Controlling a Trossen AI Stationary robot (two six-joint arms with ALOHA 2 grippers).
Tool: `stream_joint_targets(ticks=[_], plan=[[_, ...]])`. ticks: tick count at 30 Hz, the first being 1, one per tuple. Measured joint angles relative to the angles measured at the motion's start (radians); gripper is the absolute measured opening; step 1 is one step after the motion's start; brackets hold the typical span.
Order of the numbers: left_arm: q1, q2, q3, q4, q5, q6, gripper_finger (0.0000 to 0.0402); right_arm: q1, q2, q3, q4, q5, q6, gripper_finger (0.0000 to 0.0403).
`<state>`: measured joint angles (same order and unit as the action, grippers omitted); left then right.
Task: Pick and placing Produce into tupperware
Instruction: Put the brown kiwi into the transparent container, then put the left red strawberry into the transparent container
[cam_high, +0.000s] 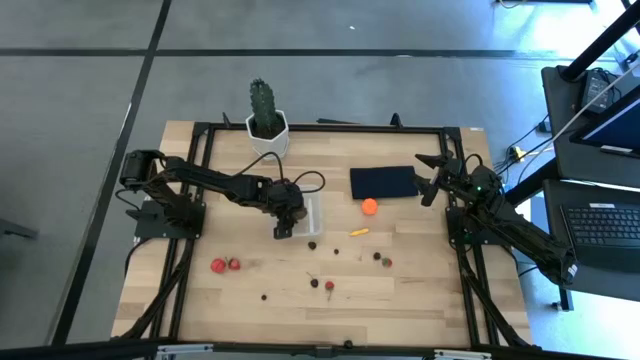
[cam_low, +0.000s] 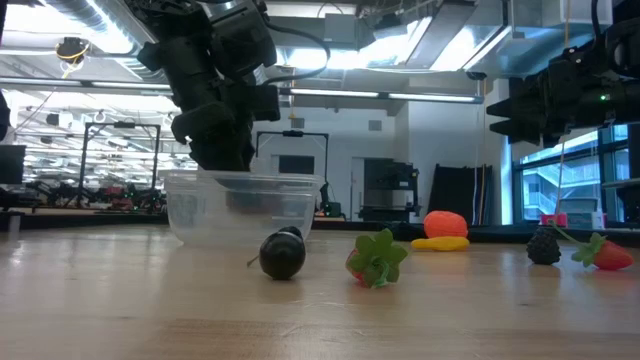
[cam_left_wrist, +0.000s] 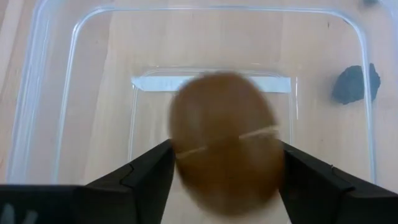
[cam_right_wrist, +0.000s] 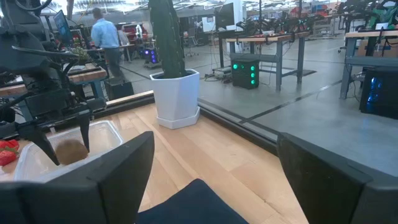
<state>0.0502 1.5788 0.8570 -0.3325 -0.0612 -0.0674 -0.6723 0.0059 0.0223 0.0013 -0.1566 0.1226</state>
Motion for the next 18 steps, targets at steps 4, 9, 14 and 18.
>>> stream_joint_targets(ticks=[4, 9, 14, 18], plan=[[0.0, 0.0, 0.0, -0.001, 0.0, -0.005, 0.0285, 0.0, 0.0, 0.0, 0.0, 0.0, 0.0, 0.0339], [0.0, -0.023, 0.001, -0.041, 0.0, -0.003, 0.0299, 0.0, 0.0, 0.0, 0.0, 0.0, 0.0, 0.0339], [0.0, -0.127, 0.065, -0.271, 0.0, 0.04, 0.0295, 0.0, 0.0, 0.0, 0.0, 0.0, -0.001, 0.0339], [-0.014, -0.232, 0.122, -0.451, 0.0, 0.044, 0.0294, 0.0, 0.0, 0.0, 0.0, 0.0, -0.004, 0.0339]])
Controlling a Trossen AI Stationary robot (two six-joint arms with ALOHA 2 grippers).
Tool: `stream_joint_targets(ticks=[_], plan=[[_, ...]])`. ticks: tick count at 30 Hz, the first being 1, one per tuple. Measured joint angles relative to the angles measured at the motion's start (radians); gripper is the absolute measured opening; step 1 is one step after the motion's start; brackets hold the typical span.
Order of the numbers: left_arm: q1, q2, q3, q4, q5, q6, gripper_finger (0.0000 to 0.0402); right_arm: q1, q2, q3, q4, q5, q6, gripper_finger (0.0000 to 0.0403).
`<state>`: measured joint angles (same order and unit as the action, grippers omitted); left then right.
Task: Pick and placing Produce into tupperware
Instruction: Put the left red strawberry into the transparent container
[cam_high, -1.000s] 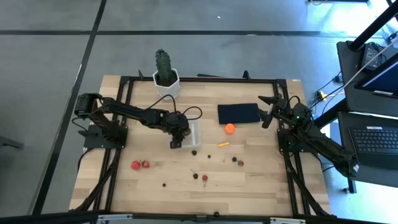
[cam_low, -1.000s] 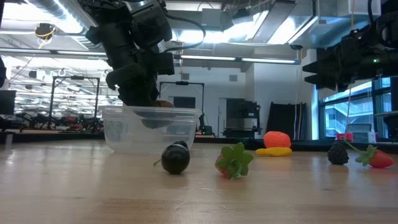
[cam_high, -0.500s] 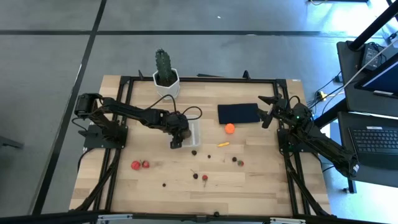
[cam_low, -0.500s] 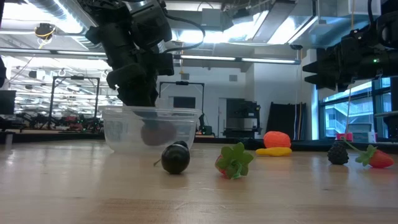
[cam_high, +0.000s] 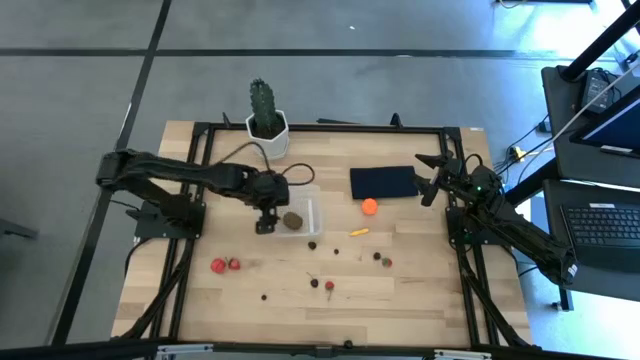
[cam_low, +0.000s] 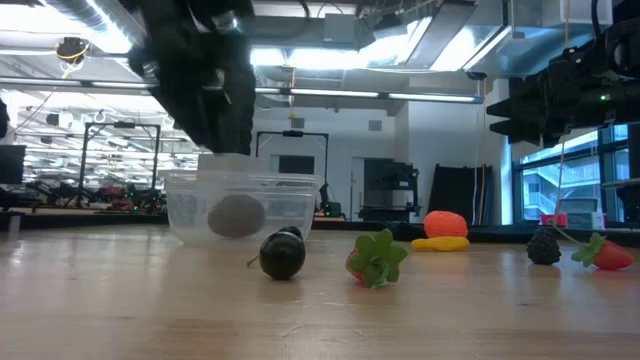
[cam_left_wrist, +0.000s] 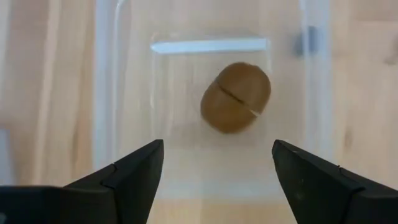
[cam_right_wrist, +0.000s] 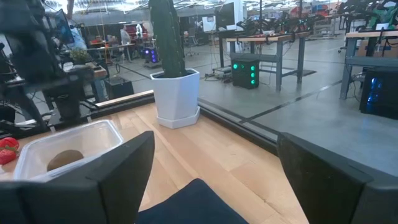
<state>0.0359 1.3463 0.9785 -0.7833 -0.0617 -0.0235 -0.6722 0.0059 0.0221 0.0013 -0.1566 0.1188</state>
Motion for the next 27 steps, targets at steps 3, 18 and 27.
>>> stream_joint_targets(ticks=[3, 18, 27], plan=[[-0.024, -0.076, 0.013, -0.08, 0.049, 0.0, 0.0293, 0.0, 0.0, 0.0, 0.0, 0.0, 0.0, 0.0339], [-0.278, -0.134, -0.065, -0.169, 0.11, -0.154, 0.0293, 0.0, 0.0, 0.0, 0.0, 0.0, 0.007, 0.0339], [-0.428, -0.125, -0.242, -0.024, 0.109, -0.329, 0.0293, 0.0, 0.0, 0.0, 0.0, 0.0, 0.004, 0.0339]])
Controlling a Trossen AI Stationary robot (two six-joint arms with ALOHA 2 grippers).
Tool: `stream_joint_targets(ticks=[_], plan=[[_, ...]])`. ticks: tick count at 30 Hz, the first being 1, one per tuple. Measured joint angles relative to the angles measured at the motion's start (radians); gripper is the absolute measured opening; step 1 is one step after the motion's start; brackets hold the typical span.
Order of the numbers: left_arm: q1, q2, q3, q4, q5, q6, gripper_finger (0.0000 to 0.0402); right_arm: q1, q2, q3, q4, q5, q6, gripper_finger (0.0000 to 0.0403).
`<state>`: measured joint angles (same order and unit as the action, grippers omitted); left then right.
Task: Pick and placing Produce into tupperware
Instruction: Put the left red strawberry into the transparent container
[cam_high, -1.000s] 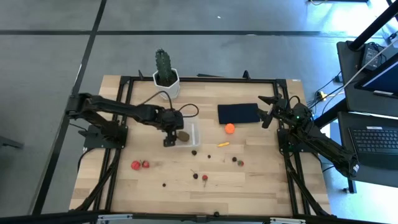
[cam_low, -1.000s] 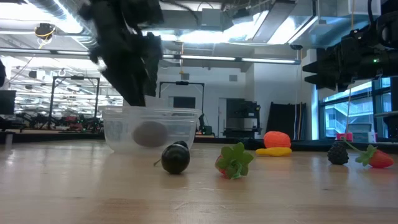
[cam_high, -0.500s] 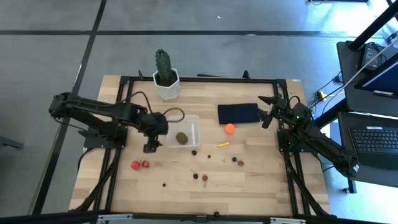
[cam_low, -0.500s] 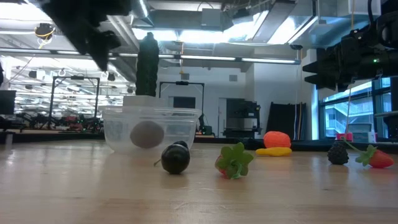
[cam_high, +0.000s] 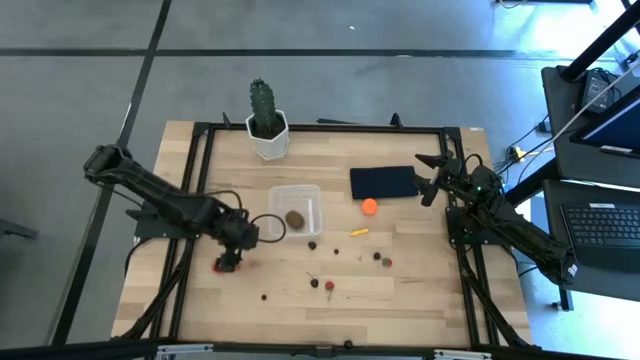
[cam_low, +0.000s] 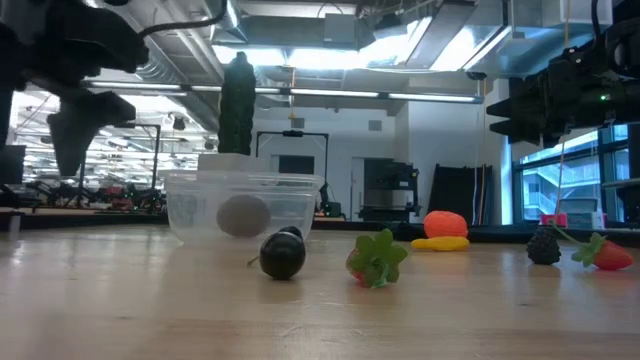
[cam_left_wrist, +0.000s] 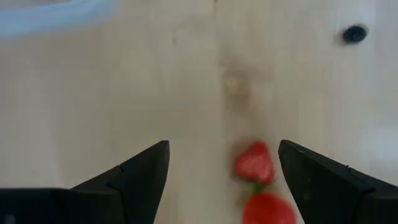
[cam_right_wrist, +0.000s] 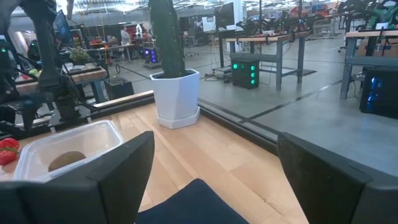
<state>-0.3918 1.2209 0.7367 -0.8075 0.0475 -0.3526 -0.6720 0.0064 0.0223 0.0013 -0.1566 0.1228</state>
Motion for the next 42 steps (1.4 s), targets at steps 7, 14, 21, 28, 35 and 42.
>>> stream_joint_targets(ticks=[7, 14, 21, 28, 35, 42], plan=[[-0.078, 0.013, -0.018, 0.009, -0.041, -0.012, 0.0293, 0.0, 0.001, 0.0, 0.0, 0.0, 0.005, 0.0339], [-0.127, 0.1, -0.018, 0.015, -0.053, -0.013, 0.0286, 0.0, 0.001, 0.0, 0.0, 0.0, 0.006, 0.0339], [-0.154, 0.193, -0.018, 0.017, -0.009, -0.035, 0.0273, 0.0, 0.001, 0.0, 0.0, 0.0, 0.007, 0.0339], [-0.169, 0.249, -0.018, 0.017, 0.004, -0.038, 0.0263, 0.0, 0.001, 0.0, 0.0, 0.0, 0.007, 0.0339], [-0.168, 0.285, -0.018, 0.017, 0.003, -0.038, 0.0252, 0.0, 0.001, 0.0, 0.0, 0.0, 0.007, 0.0339], [-0.168, 0.286, -0.017, 0.017, -0.001, -0.038, 0.0232, 0.0, 0.001, 0.0, 0.0, 0.0, 0.006, 0.0339]])
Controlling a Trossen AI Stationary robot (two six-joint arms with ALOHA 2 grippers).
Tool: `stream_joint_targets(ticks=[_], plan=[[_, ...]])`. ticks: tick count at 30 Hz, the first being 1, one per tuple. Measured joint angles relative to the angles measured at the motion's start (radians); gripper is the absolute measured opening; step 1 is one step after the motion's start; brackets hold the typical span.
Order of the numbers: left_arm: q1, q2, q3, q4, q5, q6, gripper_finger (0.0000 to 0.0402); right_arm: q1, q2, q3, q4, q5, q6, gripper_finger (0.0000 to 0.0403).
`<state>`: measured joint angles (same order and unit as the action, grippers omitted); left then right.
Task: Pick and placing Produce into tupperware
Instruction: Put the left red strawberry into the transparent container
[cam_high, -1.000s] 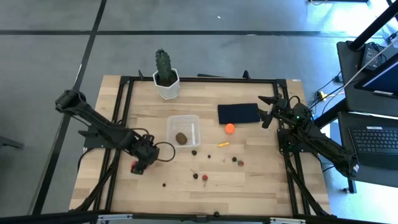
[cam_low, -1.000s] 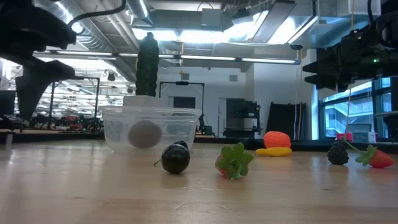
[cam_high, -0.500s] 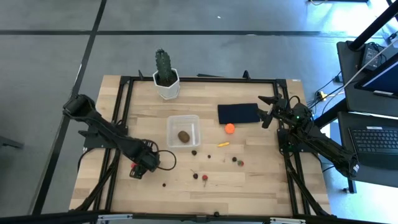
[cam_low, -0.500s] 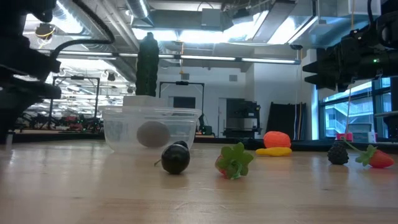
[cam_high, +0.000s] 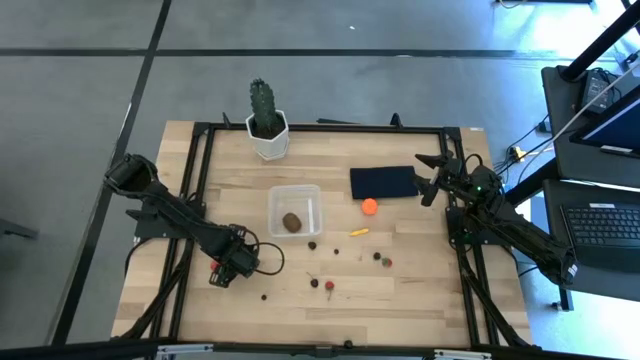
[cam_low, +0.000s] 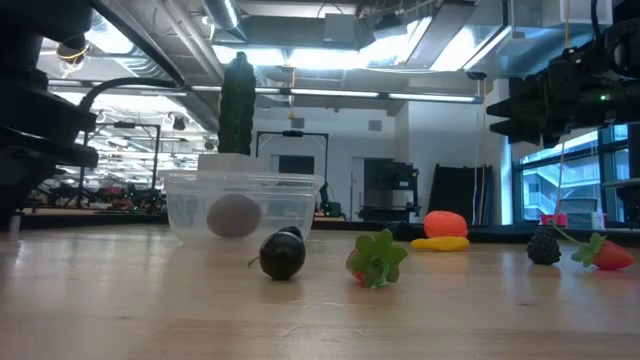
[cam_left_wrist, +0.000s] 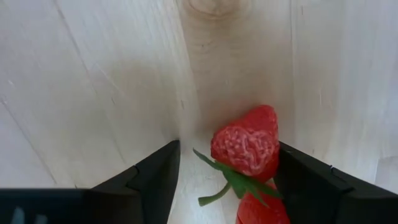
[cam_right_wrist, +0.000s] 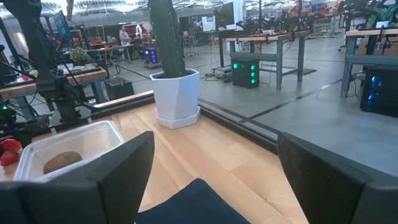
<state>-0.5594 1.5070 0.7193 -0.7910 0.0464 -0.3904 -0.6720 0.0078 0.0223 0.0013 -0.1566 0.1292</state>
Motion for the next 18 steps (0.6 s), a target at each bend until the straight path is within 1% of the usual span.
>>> stream_joint_targets(ticks=[12, 18], plan=[[0.001, 0.0, 0.0, 0.011, -0.01, 0.0, 0.0188, 0.0, 0.0, 0.0, 0.0, 0.0, -0.001, 0.0339], [0.013, 0.0, 0.0, 0.018, -0.029, 0.0, 0.0159, 0.0, 0.0, 0.0, 0.0, 0.0, -0.002, 0.0339]])
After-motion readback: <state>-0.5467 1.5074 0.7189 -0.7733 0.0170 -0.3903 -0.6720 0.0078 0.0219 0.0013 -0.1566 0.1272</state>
